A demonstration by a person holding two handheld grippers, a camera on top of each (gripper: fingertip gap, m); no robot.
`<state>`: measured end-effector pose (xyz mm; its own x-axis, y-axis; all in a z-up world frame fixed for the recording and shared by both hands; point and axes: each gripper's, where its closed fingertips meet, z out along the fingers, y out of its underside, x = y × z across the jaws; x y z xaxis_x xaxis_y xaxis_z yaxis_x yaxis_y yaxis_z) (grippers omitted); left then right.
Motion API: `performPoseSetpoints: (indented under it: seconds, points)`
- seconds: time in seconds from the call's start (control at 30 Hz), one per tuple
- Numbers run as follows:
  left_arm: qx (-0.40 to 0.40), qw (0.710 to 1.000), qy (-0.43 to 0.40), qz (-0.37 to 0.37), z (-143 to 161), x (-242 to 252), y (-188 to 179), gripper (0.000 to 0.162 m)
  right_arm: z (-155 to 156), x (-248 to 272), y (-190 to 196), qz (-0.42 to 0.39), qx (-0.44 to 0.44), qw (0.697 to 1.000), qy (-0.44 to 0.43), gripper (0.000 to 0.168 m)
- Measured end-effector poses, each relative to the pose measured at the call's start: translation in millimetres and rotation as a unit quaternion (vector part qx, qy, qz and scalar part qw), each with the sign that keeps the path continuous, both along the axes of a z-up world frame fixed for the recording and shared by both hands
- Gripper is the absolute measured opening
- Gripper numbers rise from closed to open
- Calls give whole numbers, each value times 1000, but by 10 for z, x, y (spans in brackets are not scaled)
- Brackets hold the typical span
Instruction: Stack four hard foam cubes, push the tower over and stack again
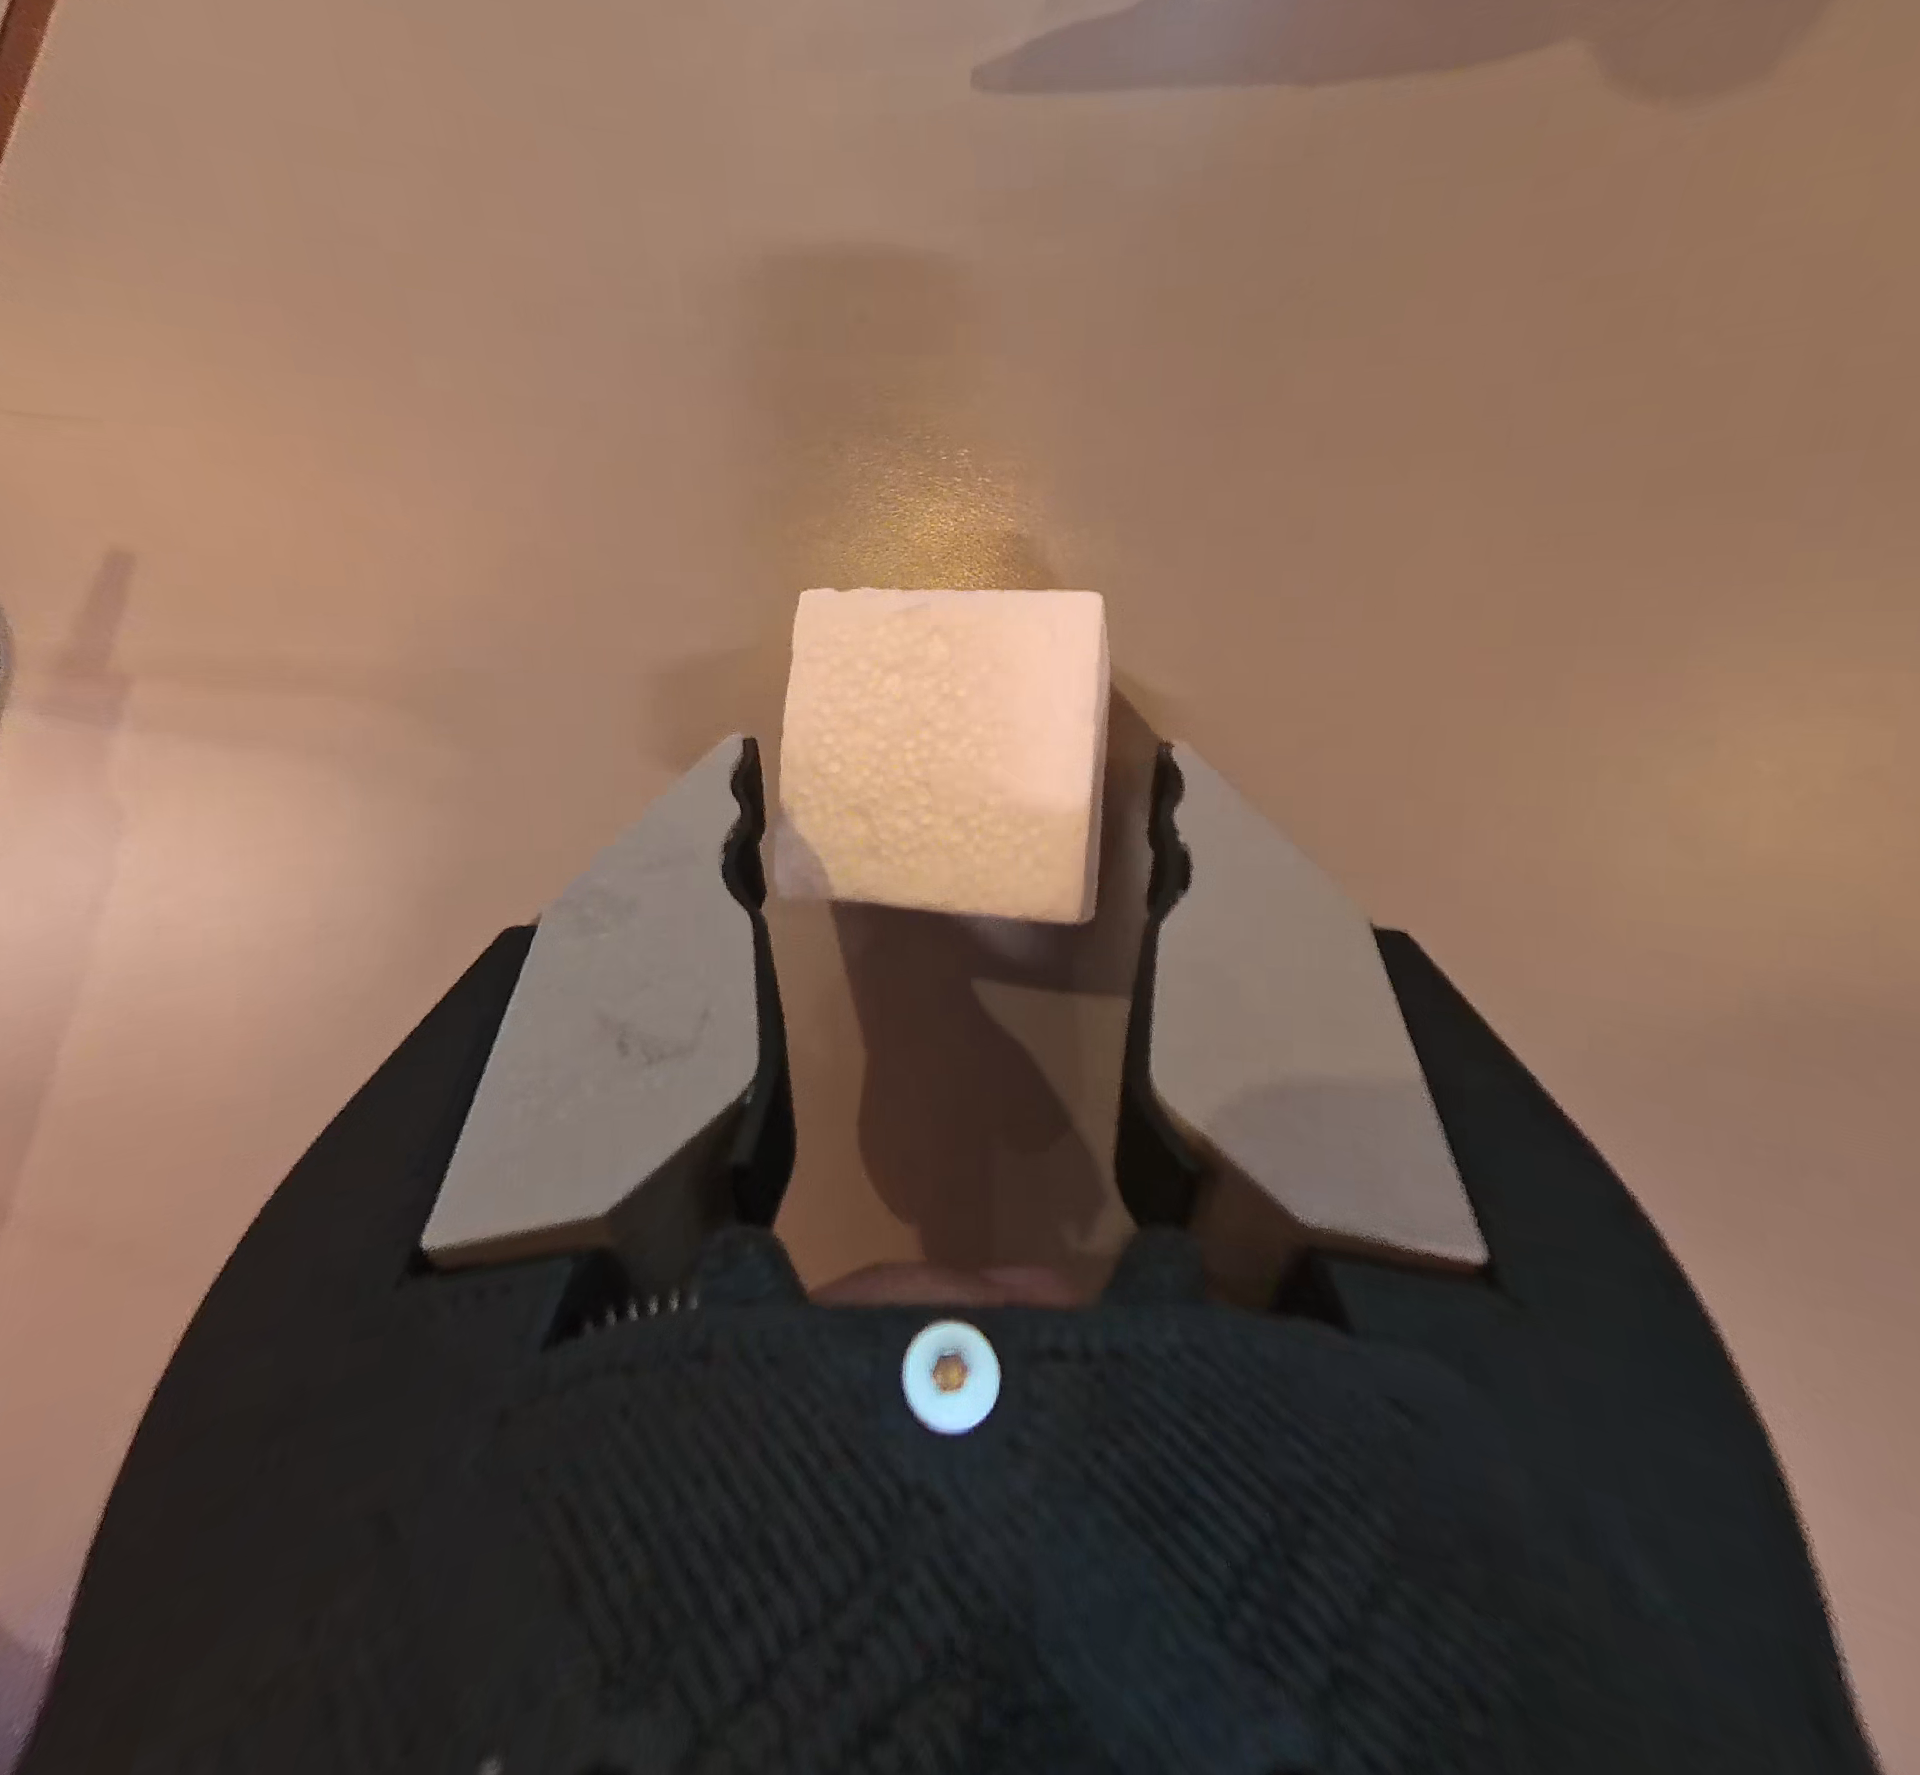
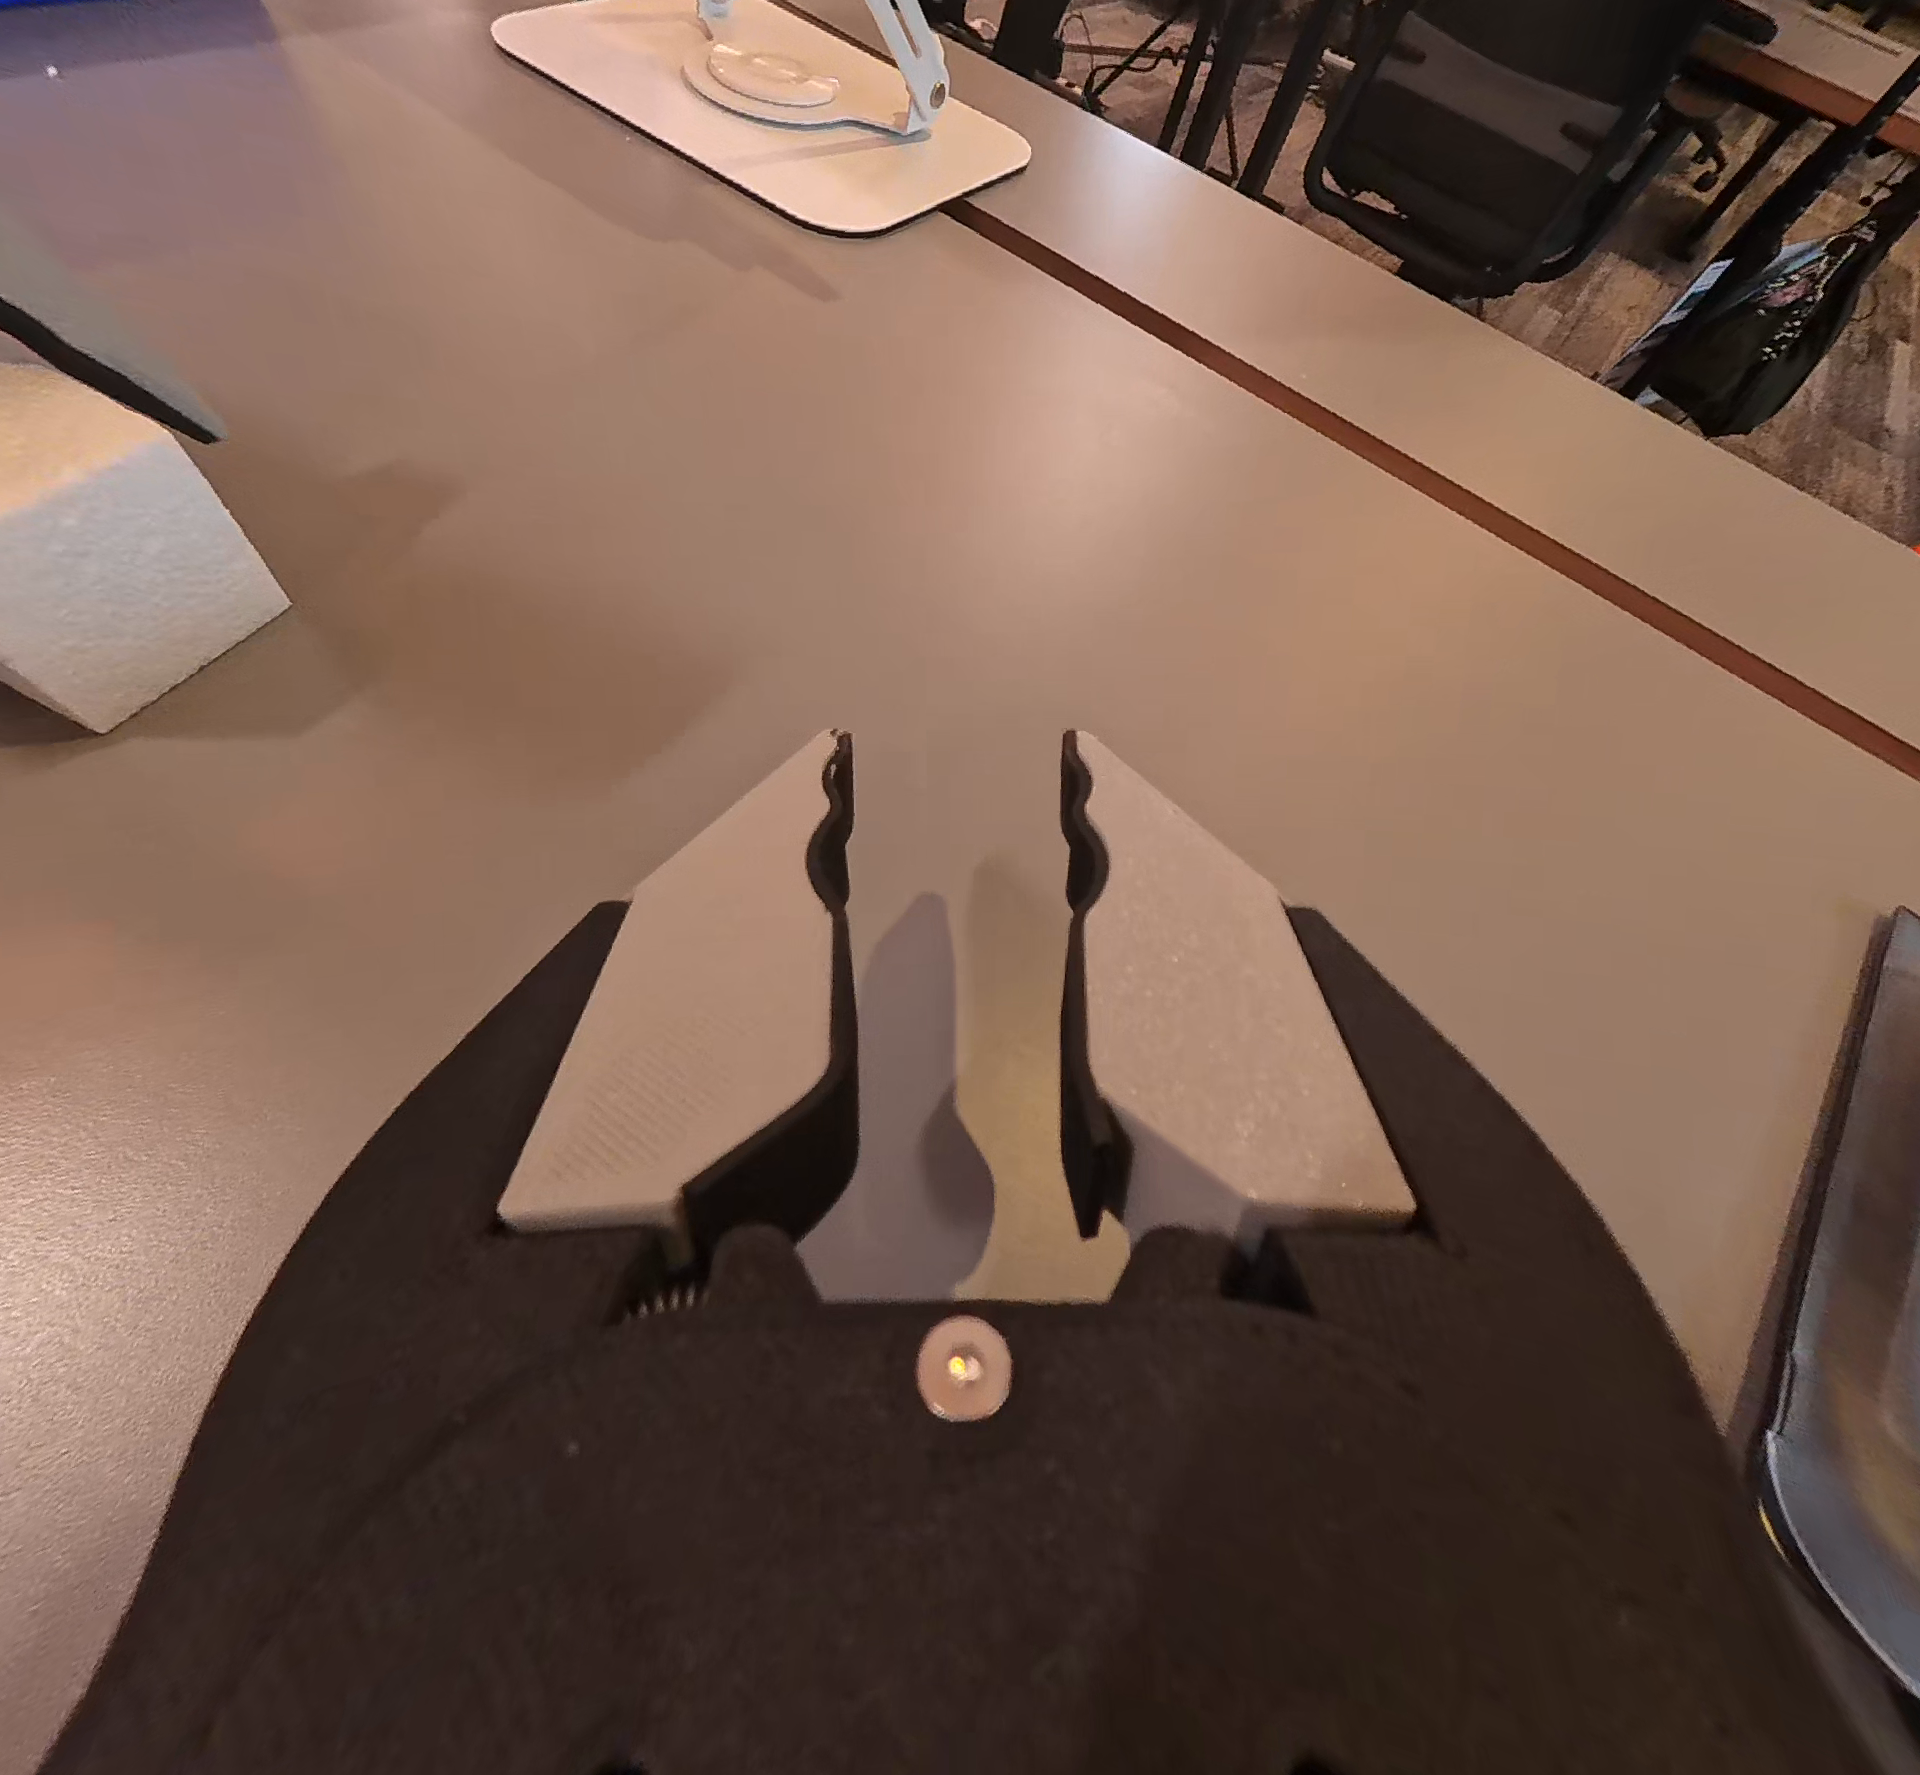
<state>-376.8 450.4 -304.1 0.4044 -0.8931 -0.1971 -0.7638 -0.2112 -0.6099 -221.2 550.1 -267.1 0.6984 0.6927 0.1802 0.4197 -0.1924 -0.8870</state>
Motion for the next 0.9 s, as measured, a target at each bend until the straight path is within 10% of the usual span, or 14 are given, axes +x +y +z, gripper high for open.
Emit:
performPoseSetpoints:
  seconds: [0.9]
  points:
    - [-33, 996, -34, 70, 55, -384, 123, 71, -9, 12, 0, -2, -1, 1000, -1, 37]
